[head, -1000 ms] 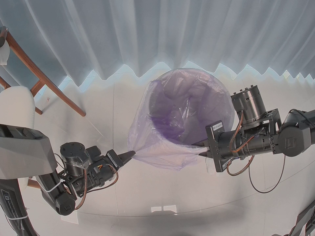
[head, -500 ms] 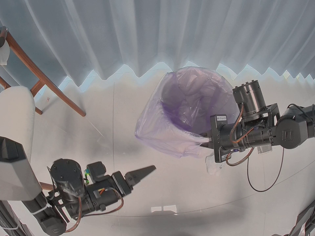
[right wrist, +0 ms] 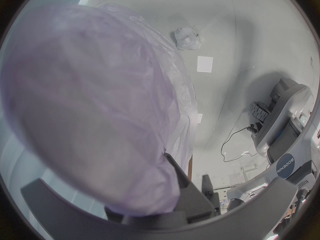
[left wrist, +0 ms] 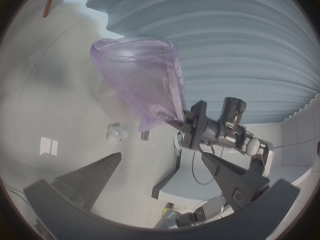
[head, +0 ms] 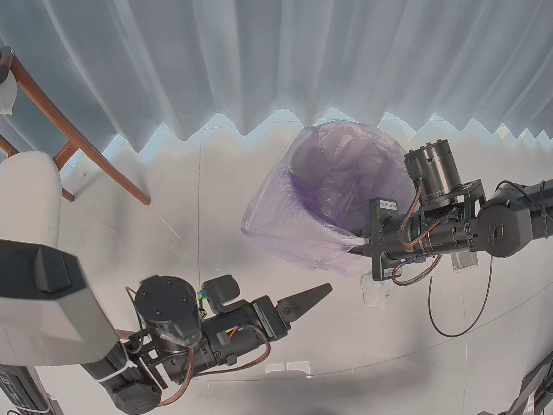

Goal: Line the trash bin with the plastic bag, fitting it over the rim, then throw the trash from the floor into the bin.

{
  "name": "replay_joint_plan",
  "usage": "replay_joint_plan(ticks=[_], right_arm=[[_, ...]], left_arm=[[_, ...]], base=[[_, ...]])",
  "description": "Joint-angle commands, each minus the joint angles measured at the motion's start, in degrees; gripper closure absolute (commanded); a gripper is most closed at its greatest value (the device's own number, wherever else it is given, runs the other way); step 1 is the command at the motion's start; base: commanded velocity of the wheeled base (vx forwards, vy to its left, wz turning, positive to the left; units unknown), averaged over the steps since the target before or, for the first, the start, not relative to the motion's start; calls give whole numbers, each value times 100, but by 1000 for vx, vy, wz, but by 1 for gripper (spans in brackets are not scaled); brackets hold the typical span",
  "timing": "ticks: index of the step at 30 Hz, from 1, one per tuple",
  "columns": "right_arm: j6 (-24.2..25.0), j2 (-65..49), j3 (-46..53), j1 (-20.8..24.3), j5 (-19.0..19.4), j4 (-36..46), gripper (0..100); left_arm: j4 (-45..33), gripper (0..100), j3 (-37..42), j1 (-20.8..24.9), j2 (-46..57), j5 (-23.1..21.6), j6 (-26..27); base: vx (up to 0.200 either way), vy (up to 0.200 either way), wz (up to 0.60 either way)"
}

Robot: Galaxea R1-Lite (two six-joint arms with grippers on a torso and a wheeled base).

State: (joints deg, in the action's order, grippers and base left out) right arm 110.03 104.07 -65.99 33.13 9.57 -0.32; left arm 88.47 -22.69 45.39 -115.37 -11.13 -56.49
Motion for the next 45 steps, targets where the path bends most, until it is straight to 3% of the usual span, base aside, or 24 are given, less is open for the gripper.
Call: replay_joint_plan(ticks=[1,7,21,22,34,45], right_arm=[[9,-27,16,18,1,5,100],[9,-62,16,26,10,5,100],[9,-80,25,26,10,14,100],[9,-80,25,26,10,14,100],[27,-80,-2,26,71,14,100],[27,-133,25,18,80,14,100]], left_arm=[[-22,0,-526,-293,-513,-47,15],[-22,0,-887,-531,-829,-47,15],[-31,0,-1511,-531,-1172,-56,7],[-31,100,-1537,-540,-1163,-56,-2],[4,100,-1265,-592,-1304,-3,15],[4,100,-1484,-777,-1717,23,15]], base=[[0,0,0],[0,0,0],[0,0,0],[0,0,0],[0,0,0],[0,0,0]])
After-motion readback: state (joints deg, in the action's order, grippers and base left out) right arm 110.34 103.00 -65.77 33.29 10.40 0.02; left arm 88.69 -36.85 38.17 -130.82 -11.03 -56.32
